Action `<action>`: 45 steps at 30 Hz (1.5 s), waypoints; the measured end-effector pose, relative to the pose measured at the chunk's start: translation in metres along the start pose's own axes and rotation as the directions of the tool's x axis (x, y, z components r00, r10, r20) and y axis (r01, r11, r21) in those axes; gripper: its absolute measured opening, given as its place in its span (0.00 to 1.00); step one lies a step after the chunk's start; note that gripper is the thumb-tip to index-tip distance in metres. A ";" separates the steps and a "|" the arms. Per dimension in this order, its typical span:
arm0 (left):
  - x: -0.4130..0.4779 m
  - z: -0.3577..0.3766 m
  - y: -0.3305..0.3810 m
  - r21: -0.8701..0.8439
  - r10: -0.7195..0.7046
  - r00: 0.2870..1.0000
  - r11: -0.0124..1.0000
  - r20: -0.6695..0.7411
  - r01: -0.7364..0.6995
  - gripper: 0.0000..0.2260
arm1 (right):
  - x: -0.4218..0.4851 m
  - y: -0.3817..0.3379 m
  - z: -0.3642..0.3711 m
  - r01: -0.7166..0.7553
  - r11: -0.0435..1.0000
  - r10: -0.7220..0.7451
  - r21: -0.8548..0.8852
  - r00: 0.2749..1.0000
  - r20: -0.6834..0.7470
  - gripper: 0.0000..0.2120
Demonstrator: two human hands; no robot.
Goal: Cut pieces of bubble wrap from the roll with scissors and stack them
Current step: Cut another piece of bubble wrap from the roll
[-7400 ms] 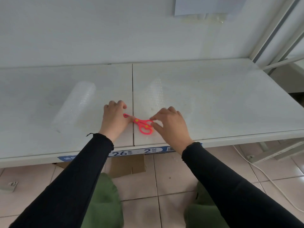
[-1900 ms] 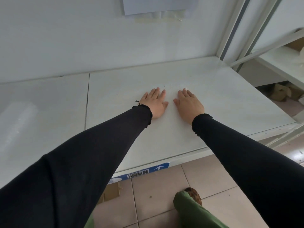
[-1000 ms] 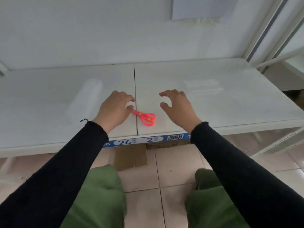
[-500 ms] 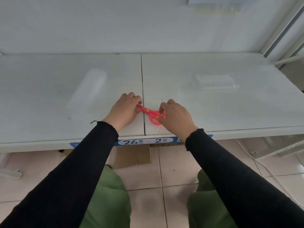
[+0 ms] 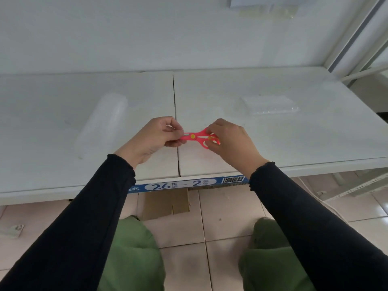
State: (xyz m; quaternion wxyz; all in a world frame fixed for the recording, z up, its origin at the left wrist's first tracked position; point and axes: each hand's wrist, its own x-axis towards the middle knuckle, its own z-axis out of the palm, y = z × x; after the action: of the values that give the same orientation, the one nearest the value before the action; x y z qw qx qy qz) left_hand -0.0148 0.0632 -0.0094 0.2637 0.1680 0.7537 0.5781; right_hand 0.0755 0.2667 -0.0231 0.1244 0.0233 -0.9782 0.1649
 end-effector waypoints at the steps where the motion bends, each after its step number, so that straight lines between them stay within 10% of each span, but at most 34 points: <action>1: -0.003 0.004 0.004 -0.073 0.006 1.000 0.997 -0.024 -0.008 0.02 | -0.001 0.001 -0.002 0.006 1.000 -0.005 0.010 1.000 -0.030 0.10; 7: -0.010 0.023 0.011 -0.091 0.223 0.948 0.964 -0.229 -0.249 0.04 | -0.006 0.009 -0.011 -0.135 0.978 0.163 0.161 0.971 -0.176 0.11; 14: -0.001 0.008 -0.036 0.838 0.252 0.963 0.542 -0.099 -0.056 0.14 | -0.013 0.039 0.002 -0.380 0.913 0.387 0.147 0.922 -0.024 0.19; 29: 0.001 0.025 -0.052 0.825 0.266 0.947 0.565 -0.181 -0.002 0.14 | 0.004 0.016 0.036 -0.428 0.753 0.526 0.499 0.848 -0.066 0.15; 34: -0.023 0.048 -0.017 0.478 0.269 0.923 0.871 -0.274 -0.112 0.16 | 0.019 0.006 0.001 -0.236 0.544 0.543 0.805 0.831 -0.123 0.16; 38: -0.040 0.083 -0.002 -0.100 -0.146 0.958 0.979 0.247 0.175 0.31 | 0.029 0.005 -0.031 -0.101 0.494 0.540 0.863 0.814 -0.214 0.16; 41: -0.027 0.084 -0.002 -0.803 -0.097 0.952 0.517 0.290 0.297 0.36 | 0.030 0.014 -0.047 -0.041 0.464 0.553 0.885 0.793 -0.253 0.16; 43: -0.015 0.076 0.000 -0.966 -0.063 0.985 0.196 0.158 0.167 0.32 | 0.029 0.023 -0.052 -0.046 0.457 0.576 0.888 0.776 -0.257 0.16; 45: -0.006 0.069 0.005 -0.989 -0.044 0.997 0.126 0.071 0.076 0.23 | 0.027 0.031 -0.054 -0.065 0.460 0.593 0.885 0.764 -0.252 0.16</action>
State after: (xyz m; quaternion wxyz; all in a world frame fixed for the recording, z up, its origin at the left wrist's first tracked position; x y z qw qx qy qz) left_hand 0.0310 0.1156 -0.0166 0.3409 -0.0711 0.1877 0.9184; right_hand 0.0598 0.3134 0.0231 0.3262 -0.1665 -0.6824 0.6327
